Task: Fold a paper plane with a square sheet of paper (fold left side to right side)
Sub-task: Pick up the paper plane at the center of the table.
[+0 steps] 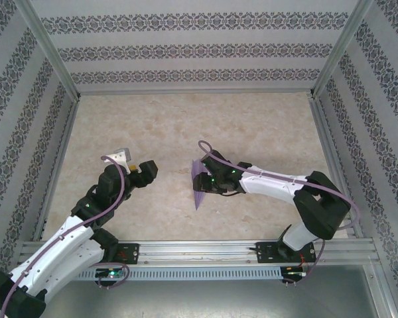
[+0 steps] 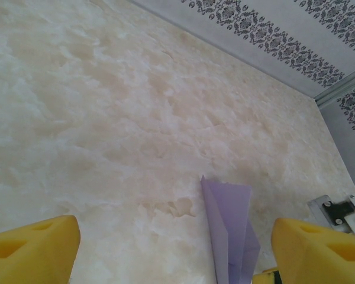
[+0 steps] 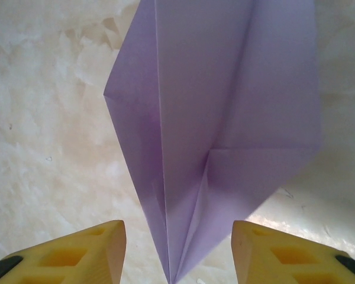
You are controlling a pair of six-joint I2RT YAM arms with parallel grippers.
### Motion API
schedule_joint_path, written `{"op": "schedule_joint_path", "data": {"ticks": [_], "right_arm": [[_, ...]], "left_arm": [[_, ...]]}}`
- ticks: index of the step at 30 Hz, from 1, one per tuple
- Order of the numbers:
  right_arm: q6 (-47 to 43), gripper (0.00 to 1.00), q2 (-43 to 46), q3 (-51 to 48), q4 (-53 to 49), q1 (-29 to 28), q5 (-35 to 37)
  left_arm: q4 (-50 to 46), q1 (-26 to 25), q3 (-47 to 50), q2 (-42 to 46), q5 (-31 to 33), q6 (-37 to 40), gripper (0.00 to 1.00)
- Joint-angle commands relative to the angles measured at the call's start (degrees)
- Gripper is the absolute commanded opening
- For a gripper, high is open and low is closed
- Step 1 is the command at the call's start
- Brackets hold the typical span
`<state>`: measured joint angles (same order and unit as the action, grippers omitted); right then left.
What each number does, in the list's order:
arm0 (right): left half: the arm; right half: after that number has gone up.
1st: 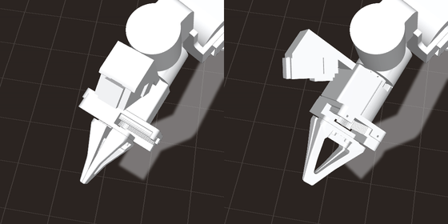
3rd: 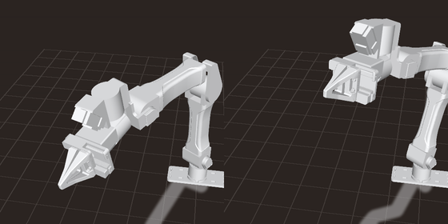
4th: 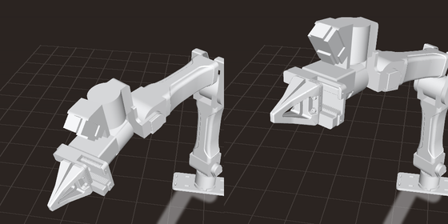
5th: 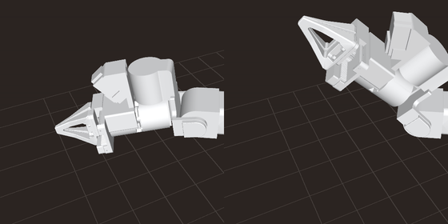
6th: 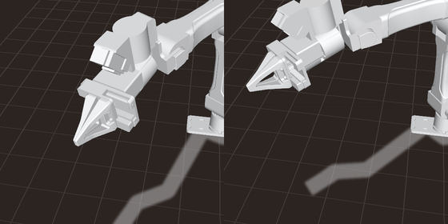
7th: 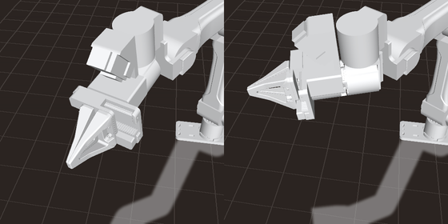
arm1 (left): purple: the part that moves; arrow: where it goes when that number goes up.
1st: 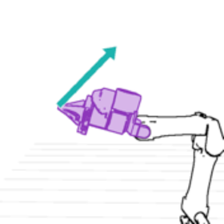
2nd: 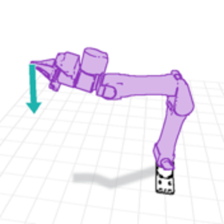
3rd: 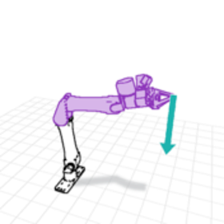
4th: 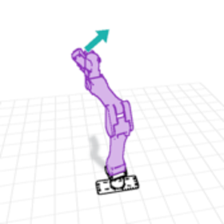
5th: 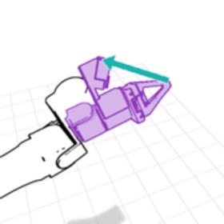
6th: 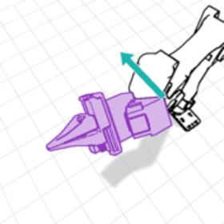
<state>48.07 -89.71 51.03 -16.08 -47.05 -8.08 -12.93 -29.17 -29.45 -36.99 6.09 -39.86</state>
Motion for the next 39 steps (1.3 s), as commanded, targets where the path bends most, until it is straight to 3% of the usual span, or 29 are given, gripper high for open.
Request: {"op": "schedule_joint_path", "data": {"ticks": [1,39], "right_arm": [[0.0,0.48,-2.1,2.8,-0.9,-0.9,0.9],[-1.5,0.19,-13.0,8.6,-5.6,-3.0,5.6]], "left_arm": [[-1.4,1.0,0.9,1.0,-0.3,1.2,0.84],[-2.6,2.7,1.1,1.6,-1.3,1.4,0.87]]}}
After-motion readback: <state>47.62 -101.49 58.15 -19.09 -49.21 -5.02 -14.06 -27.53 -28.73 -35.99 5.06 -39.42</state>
